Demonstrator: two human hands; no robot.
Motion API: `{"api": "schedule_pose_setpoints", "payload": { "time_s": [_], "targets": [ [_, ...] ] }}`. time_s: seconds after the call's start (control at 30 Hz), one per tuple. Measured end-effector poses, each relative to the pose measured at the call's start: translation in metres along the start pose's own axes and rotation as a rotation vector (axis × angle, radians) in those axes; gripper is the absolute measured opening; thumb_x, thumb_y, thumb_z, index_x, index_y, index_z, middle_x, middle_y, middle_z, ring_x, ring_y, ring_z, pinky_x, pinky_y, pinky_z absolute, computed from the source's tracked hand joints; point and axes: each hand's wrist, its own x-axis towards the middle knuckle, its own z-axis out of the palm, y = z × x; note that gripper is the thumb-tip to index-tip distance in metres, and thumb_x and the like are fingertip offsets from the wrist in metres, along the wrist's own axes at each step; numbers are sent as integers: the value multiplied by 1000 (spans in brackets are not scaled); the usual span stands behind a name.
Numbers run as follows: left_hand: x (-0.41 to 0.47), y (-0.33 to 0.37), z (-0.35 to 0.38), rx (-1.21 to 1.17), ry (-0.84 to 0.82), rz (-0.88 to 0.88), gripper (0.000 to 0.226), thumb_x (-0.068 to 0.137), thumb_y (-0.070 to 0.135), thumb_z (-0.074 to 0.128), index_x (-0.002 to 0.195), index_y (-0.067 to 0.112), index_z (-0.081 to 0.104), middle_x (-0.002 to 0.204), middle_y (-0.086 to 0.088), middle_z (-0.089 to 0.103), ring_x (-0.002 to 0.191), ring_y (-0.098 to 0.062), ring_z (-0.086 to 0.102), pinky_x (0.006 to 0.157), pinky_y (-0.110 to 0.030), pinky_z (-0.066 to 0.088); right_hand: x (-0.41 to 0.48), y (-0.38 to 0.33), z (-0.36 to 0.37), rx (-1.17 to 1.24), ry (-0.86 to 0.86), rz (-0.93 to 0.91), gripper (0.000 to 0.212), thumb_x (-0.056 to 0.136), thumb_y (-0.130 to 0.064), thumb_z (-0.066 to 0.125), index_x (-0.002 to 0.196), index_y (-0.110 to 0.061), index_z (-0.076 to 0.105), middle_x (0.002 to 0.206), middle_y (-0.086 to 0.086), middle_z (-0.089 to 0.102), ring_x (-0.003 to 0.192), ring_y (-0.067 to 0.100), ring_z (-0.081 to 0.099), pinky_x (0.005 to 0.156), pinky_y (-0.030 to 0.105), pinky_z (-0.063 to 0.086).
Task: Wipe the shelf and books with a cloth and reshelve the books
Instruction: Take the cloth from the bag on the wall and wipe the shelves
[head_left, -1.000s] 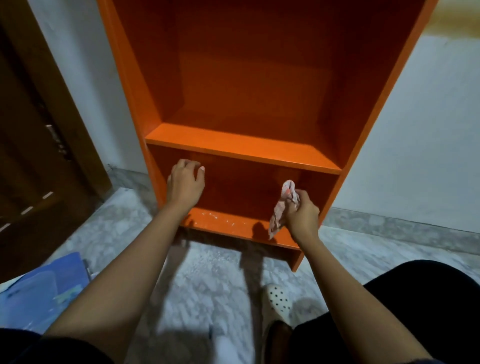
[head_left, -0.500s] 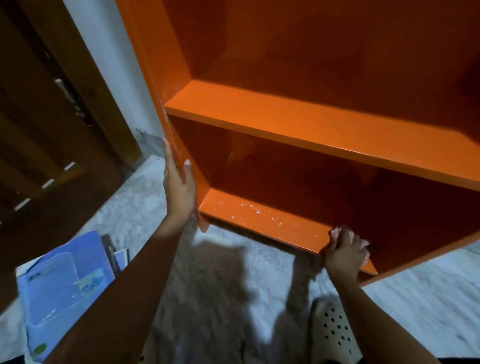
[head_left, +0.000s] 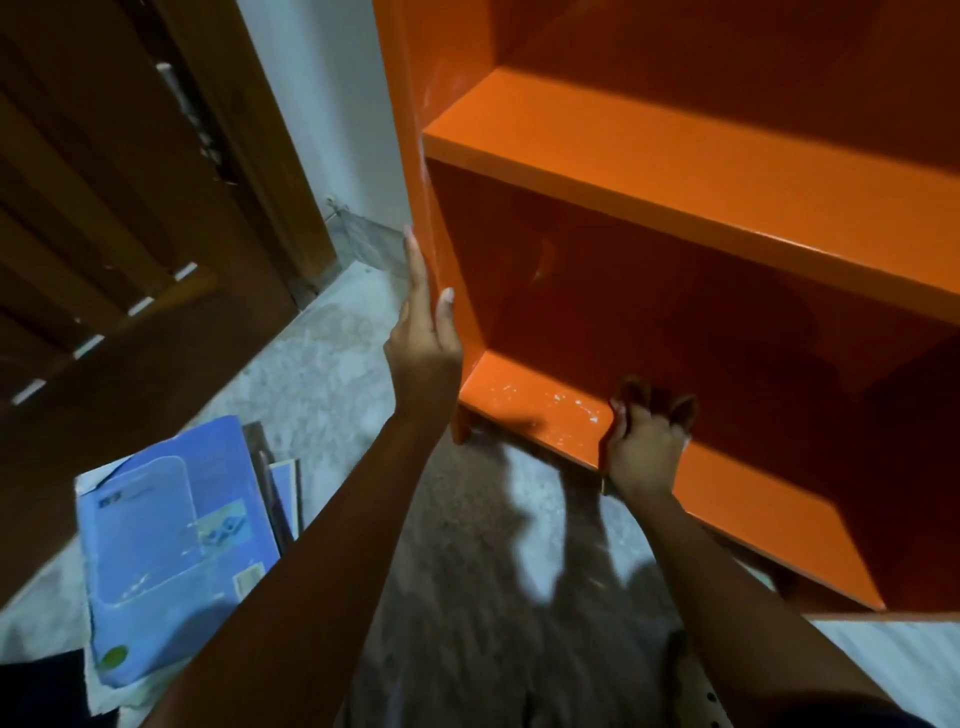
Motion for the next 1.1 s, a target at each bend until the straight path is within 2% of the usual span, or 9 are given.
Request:
{"api": "schedule_pose_setpoints", "payload": {
  "time_s": [0.17, 0.3, 0.4, 0.5, 0.57, 0.63, 0.77, 0.9, 1.1],
  "targets": [
    [1, -3, 4, 80, 43, 52, 55, 98, 23, 39, 143, 25, 7, 121, -19, 62, 95, -29, 66, 74, -13, 40, -10, -47, 24, 105, -32, -226, 40, 86, -16, 41, 119, -8, 62, 110, 27, 61, 103, 48, 53, 103, 48, 33],
    [2, -5, 3, 86, 34, 86, 55, 98, 20, 41, 145, 17, 12, 115, -21, 64, 91, -30, 66, 70, -11, 39, -24, -74, 24, 174, -203, -343, 43, 86, -18, 50, 128, -12, 56, 134, 17, 52, 125, 39, 41, 106, 41, 28],
    [5, -4, 2, 97, 35, 100, 54, 98, 21, 40, 146, 9, 19, 104, -22, 67, 84, -31, 66, 65, -15, 40, -30, -92, 22, 380, -212, -508, 37, 94, -30, 38, 119, -20, 63, 127, 6, 61, 118, 29, 52, 102, 38, 37],
    [5, -4, 2, 100, 37, 104, 54, 98, 25, 38, 146, 6, 22, 93, -22, 67, 73, -30, 64, 61, -17, 41, -24, -104, 17, 622, -120, -448, 37, 95, -30, 37, 116, -19, 65, 119, 5, 65, 108, 23, 57, 93, 33, 42],
    [5, -3, 1, 94, 25, 92, 54, 98, 26, 37, 147, 10, 19, 99, -21, 67, 77, -30, 65, 63, -28, 50, -11, -104, 17, 539, -29, -372, 37, 95, -27, 37, 119, -17, 64, 116, 10, 66, 103, 27, 58, 87, 36, 43],
    [5, -2, 0, 85, 18, 81, 55, 98, 25, 37, 148, 13, 16, 105, -20, 67, 83, -31, 66, 66, -35, 54, 5, -107, 21, 456, -49, -296, 41, 90, -26, 38, 117, -16, 66, 107, 16, 69, 96, 34, 61, 83, 41, 47],
    [6, -2, -1, 76, 9, 60, 55, 98, 27, 37, 145, 25, 9, 116, -16, 64, 94, -29, 65, 73, -36, 54, 22, -124, 37, 199, -176, -299, 38, 90, -30, 40, 117, -22, 66, 111, 15, 67, 99, 38, 60, 79, 40, 45],
    [8, -4, -4, 56, -17, 53, 55, 98, 30, 35, 142, 32, 2, 119, -15, 63, 97, -29, 65, 76, -38, 54, 26, -130, 47, 141, -193, -322, 36, 86, -24, 43, 112, -20, 67, 109, 14, 66, 98, 38, 59, 76, 39, 44],
    [8, -3, -1, 73, 14, 125, 54, 97, 21, 42, 145, 17, 18, 102, -25, 66, 83, -33, 64, 62, -23, 42, -9, -123, 50, 190, -99, -459, 38, 71, -11, 54, 106, -7, 69, 100, 23, 61, 85, 42, 57, 69, 40, 44]
  ]
}}
